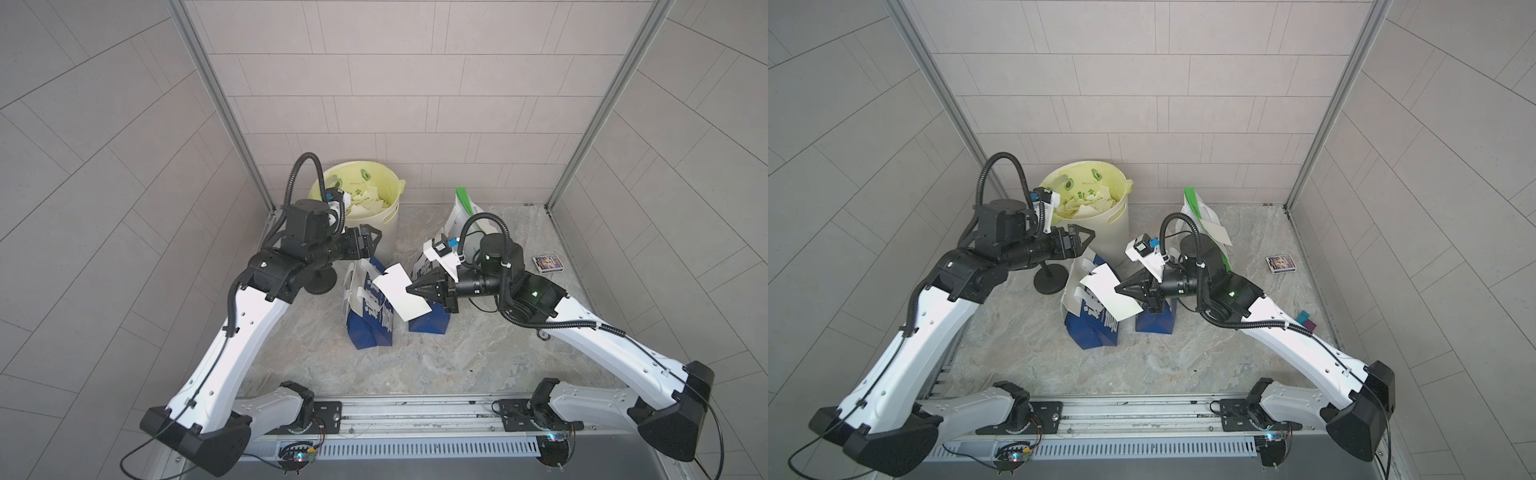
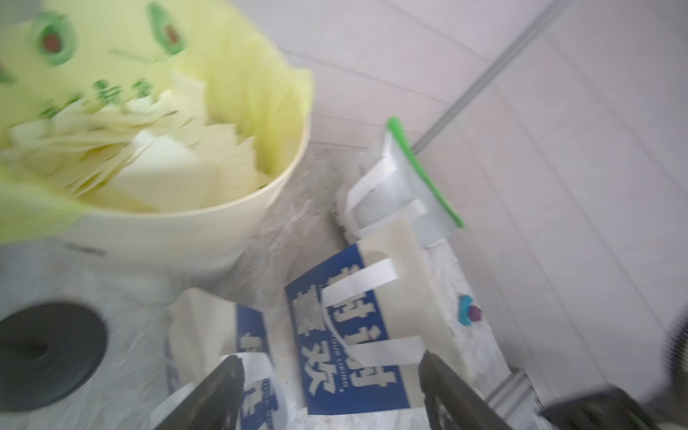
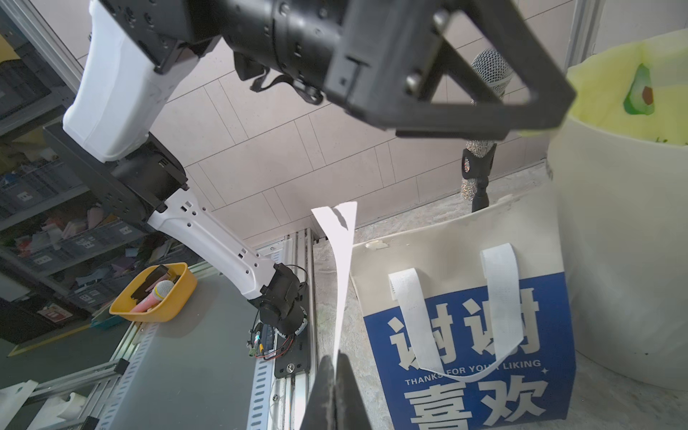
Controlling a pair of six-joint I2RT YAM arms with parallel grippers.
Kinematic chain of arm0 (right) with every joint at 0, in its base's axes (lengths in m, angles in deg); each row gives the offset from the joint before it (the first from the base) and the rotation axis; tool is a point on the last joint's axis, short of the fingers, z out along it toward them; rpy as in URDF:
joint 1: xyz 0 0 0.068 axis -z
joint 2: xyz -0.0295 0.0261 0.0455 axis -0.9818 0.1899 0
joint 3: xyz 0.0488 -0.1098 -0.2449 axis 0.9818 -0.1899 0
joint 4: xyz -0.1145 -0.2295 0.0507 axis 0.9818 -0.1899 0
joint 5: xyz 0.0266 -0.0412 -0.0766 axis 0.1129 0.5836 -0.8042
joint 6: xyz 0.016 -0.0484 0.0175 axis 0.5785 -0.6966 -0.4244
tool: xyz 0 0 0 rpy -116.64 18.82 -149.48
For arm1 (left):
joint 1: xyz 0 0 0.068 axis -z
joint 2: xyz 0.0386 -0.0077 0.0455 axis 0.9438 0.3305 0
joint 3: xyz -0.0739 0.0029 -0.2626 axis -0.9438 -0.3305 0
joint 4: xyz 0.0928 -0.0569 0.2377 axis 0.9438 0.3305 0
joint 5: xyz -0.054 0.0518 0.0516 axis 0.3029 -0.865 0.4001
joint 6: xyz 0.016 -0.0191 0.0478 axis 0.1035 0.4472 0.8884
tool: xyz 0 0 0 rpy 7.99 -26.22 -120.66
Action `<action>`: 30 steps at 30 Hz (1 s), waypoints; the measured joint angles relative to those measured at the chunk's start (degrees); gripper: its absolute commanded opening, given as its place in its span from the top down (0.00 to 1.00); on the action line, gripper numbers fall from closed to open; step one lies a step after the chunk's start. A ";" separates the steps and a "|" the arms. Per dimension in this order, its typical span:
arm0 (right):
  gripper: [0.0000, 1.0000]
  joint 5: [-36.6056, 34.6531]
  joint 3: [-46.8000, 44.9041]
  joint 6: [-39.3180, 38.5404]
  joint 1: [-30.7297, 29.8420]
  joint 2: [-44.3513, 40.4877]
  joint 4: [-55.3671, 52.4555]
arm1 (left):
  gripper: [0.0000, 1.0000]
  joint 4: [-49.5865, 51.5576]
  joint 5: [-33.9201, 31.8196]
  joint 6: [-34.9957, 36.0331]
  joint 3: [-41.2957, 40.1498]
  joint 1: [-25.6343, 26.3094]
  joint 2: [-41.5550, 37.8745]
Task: Shred takeout receipts and throw away
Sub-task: Shred the takeout receipt.
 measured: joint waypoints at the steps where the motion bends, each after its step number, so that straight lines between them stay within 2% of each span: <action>1: 1.00 0.00 0.02 0.15 0.28 -0.17 0.00 | 0.17 -1.27 3.37 0.74 0.70 0.07 -0.35; 6: 1.00 0.13 0.24 1.77 0.68 -0.13 0.63 | 0.16 -3.98 15.08 3.45 0.79 2.16 -1.16; 10: 1.00 0.68 0.74 4.00 0.68 0.76 2.60 | 0.16 -2.80 21.14 6.21 0.02 4.61 -0.63; 12: 1.00 0.83 1.01 5.49 0.68 1.16 3.58 | 0.20 -1.29 23.28 7.85 0.02 5.01 -0.48; 15: 1.00 1.11 1.07 8.15 0.68 1.46 5.49 | 0.35 1.27 24.85 10.95 0.02 5.22 -0.59; 19: 1.00 1.09 1.07 10.47 0.68 1.49 7.41 | 0.68 2.97 26.14 13.35 0.07 5.49 -0.59; 22: 1.00 1.09 1.07 11.56 0.68 1.57 8.13 | 0.88 3.56 26.38 14.16 0.17 6.03 -0.50; 25: 1.00 1.07 1.07 11.91 0.68 1.86 8.59 | 0.97 3.32 26.21 14.05 0.20 6.78 -0.35; 26: 0.98 1.03 1.07 12.13 0.70 1.95 8.74 | 0.99 3.10 26.03 13.73 0.20 7.02 -0.26; 28: 0.75 0.81 1.07 12.83 0.87 2.05 9.11 | 1.00 2.03 25.16 12.46 0.11 7.65 -0.15; 30: 0.64 0.48 0.90 13.55 0.87 2.05 10.08 | 1.00 -0.74 24.41 10.82 -0.68 8.26 -0.20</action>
